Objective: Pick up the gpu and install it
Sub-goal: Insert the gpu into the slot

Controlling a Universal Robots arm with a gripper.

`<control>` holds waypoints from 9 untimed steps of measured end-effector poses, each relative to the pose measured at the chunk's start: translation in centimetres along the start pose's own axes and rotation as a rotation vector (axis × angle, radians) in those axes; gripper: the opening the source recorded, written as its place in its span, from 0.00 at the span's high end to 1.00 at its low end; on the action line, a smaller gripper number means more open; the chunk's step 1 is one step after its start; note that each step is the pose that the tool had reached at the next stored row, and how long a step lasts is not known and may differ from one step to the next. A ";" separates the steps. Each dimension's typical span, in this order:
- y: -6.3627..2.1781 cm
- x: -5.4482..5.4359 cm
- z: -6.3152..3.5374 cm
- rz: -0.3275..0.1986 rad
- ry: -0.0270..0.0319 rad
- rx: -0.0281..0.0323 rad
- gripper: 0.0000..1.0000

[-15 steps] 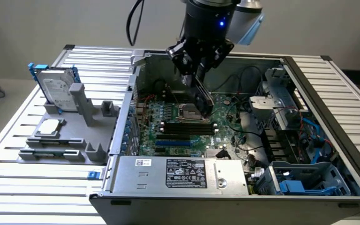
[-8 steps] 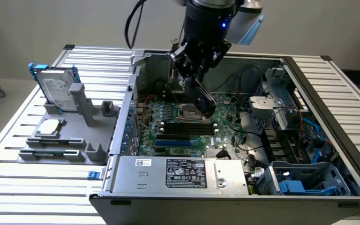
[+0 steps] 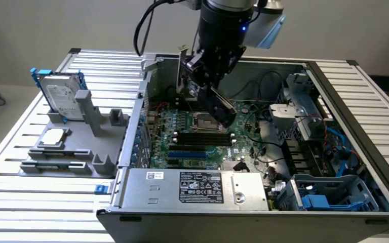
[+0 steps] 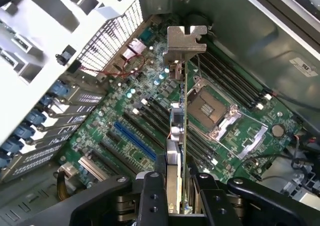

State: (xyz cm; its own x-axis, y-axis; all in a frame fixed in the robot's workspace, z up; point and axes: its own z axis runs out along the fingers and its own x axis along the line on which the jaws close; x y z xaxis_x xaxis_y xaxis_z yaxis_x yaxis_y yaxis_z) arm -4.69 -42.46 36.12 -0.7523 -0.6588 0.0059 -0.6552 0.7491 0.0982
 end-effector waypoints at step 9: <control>-0.04 0.0 0.37 -0.162 0.0159 0.0009 0.74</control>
State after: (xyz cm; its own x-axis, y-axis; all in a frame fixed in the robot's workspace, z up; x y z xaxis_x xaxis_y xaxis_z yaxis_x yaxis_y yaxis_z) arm -4.69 -42.47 35.74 -0.6359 -0.7717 0.0059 -0.7676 0.6333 0.0982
